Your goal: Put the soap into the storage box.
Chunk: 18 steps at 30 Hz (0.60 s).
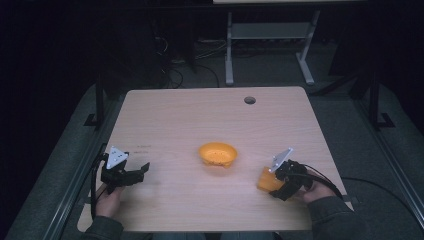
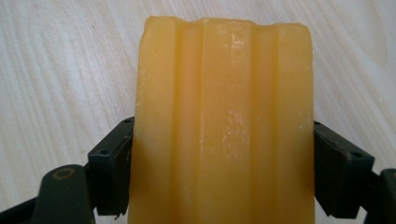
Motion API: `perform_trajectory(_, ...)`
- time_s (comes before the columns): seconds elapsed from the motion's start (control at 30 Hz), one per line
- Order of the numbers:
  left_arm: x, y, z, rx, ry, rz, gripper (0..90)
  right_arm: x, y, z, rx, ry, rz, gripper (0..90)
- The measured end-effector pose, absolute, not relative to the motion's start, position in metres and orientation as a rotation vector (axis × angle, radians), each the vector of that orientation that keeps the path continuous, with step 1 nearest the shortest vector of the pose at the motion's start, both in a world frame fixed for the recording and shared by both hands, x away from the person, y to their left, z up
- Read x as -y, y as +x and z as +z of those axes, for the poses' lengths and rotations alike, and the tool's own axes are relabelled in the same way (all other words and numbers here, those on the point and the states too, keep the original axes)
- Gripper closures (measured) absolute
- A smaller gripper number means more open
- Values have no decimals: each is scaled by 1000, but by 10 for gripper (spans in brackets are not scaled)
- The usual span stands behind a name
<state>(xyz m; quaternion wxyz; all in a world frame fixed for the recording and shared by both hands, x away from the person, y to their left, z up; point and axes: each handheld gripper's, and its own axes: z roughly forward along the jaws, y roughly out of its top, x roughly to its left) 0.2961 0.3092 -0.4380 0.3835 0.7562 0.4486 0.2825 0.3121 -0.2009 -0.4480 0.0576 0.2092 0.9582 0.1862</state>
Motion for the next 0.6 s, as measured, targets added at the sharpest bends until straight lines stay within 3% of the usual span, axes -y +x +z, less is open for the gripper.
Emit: perform_trajectory(0.6, -310, 295, -437, -1139, 1929, 728, 141, 190, 336, -426, -2920, 571, 659, 205)
